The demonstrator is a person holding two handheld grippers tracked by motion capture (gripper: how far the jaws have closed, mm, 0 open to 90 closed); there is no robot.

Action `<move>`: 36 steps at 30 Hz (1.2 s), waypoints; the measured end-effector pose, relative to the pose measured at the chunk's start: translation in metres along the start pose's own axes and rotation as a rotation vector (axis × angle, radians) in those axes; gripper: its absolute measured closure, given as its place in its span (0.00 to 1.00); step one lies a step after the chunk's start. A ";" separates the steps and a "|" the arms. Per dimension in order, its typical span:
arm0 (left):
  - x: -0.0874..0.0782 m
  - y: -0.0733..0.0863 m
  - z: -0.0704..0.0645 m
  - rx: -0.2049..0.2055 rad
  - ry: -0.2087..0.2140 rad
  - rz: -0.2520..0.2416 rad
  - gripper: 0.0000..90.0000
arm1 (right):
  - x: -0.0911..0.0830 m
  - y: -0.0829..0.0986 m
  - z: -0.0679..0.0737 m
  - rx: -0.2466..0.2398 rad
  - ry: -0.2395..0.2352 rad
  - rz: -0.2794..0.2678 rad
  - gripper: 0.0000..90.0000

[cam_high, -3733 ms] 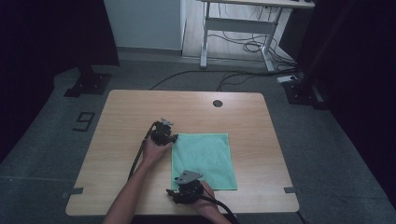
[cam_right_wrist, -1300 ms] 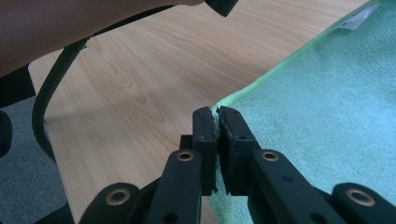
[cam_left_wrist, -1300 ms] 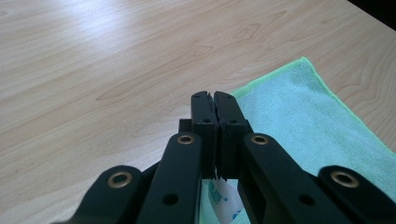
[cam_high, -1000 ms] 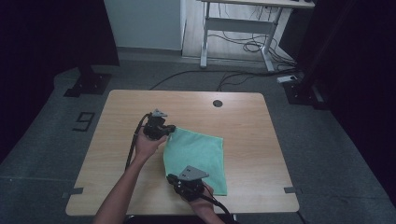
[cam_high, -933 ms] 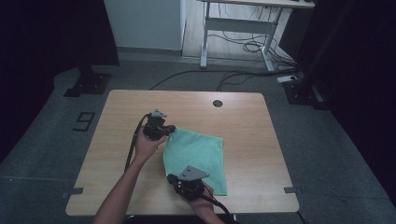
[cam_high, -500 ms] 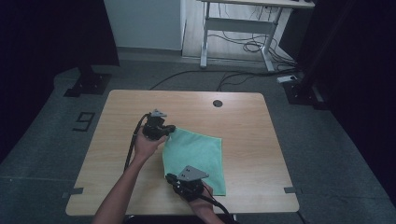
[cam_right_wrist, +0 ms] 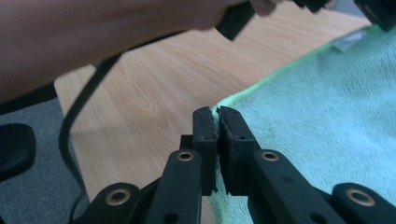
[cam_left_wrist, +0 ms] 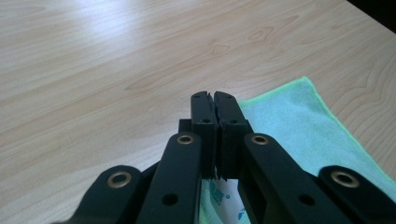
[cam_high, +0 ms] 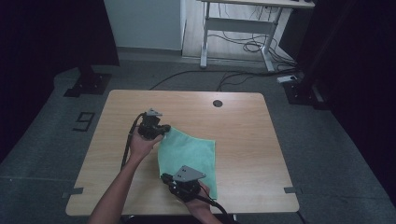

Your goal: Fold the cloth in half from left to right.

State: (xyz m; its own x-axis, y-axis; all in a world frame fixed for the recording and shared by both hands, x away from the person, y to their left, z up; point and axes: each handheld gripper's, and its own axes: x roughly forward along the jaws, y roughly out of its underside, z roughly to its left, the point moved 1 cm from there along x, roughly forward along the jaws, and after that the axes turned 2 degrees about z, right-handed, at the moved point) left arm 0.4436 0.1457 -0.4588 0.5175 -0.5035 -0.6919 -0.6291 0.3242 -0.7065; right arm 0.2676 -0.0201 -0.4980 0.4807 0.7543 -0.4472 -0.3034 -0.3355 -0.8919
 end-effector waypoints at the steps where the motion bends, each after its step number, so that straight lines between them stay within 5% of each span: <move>1: -0.001 0.001 0.002 -0.004 -0.004 0.000 0.98 | 0.001 0.001 -0.001 0.001 -0.001 0.005 0.94; 10: -0.022 -0.007 0.012 -0.013 -0.035 -0.030 0.98 | 0.000 -0.014 0.001 -0.011 -0.010 -0.023 0.94; 20: -0.007 0.005 0.014 -0.034 -0.034 0.011 0.98 | 0.011 0.000 0.003 -0.002 -0.014 0.023 0.94; 28: -0.028 -0.008 0.020 -0.031 -0.054 -0.021 0.98 | 0.018 -0.025 0.018 -0.035 -0.045 -0.022 0.94; 36: -0.015 -0.008 0.012 -0.021 -0.043 0.002 0.98 | 0.010 -0.017 0.014 -0.019 -0.037 -0.027 0.94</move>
State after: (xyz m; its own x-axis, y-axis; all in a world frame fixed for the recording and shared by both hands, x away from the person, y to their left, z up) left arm 0.4477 0.1601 -0.4446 0.5400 -0.4678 -0.6997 -0.6424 0.3079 -0.7018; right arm 0.2656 0.0008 -0.4862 0.4574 0.7838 -0.4200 -0.2744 -0.3249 -0.9051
